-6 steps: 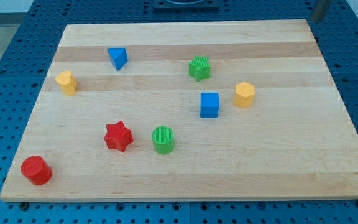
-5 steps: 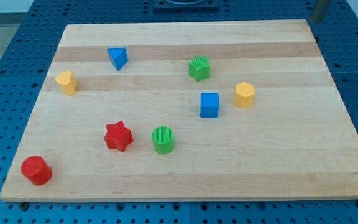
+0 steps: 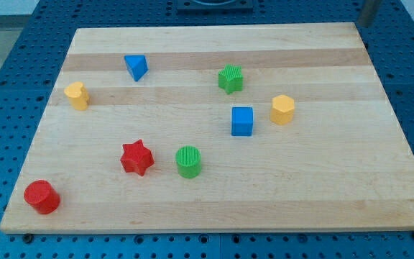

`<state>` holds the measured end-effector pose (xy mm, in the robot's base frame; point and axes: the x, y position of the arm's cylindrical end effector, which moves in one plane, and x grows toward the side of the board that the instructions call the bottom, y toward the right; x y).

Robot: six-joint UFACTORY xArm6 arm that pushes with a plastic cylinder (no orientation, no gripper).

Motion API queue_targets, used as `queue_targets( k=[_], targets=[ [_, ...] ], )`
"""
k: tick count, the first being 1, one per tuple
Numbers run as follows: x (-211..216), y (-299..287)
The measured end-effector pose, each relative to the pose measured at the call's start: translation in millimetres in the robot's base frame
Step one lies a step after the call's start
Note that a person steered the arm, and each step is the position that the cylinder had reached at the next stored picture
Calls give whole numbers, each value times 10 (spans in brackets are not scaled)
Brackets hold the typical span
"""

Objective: Move your arm towards top left

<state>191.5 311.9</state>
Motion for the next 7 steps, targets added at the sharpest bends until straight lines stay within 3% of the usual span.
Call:
queue_targets(
  k=[3, 5, 7],
  targets=[
    [-4, -243],
    [127, -2806],
    [194, -2970]
  ],
)
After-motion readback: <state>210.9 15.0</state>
